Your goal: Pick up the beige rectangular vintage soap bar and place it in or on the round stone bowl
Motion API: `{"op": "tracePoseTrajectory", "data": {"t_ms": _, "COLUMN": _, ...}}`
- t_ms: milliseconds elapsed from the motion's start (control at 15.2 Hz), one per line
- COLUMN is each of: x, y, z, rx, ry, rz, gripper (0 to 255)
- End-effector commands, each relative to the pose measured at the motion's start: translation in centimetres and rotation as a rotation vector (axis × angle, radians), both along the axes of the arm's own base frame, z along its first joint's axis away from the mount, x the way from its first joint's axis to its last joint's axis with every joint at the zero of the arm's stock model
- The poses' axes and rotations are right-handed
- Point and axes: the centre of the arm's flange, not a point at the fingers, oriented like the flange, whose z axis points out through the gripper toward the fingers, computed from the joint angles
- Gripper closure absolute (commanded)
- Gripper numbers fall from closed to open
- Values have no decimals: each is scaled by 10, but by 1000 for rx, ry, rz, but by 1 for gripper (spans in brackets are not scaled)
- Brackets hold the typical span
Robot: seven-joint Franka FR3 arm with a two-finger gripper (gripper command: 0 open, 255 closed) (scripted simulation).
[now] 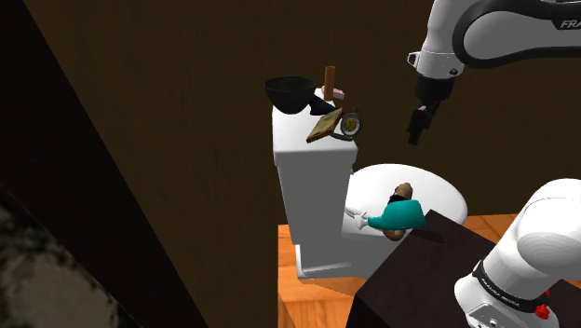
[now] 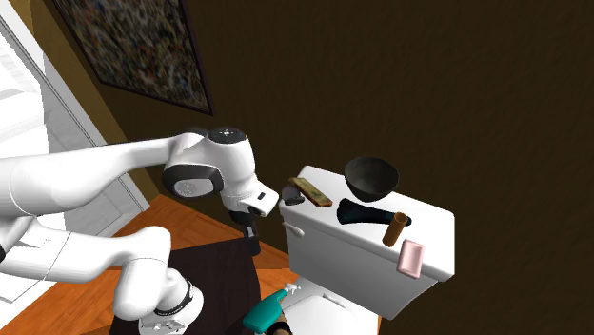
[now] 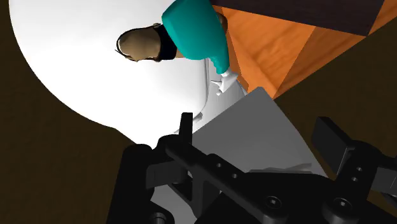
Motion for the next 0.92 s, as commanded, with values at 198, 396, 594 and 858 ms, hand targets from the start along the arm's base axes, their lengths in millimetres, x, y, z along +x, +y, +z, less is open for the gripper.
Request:
{"op": "tracePoseTrajectory", "data": {"t_ms": 198, "x": 17, "y": -3, "z": -1, "rx": 220, "ry": -52, "rz": -201, "gripper": 0}}
{"op": "tracePoseTrajectory", "data": {"t_ms": 396, "x": 34, "y": -10, "z": -1, "rx": 440, "ry": -104, "rz": -402, "gripper": 0}}
{"op": "tracePoseTrajectory", "data": {"t_ms": 594, "x": 49, "y": -19, "z": -3, "rx": 660, "ry": -156, "rz": -602, "gripper": 0}}
{"op": "tracePoseTrajectory", "data": {"t_ms": 858, "x": 66, "y": -35, "z": -8, "rx": 954, "ry": -225, "rz": -870, "gripper": 0}}
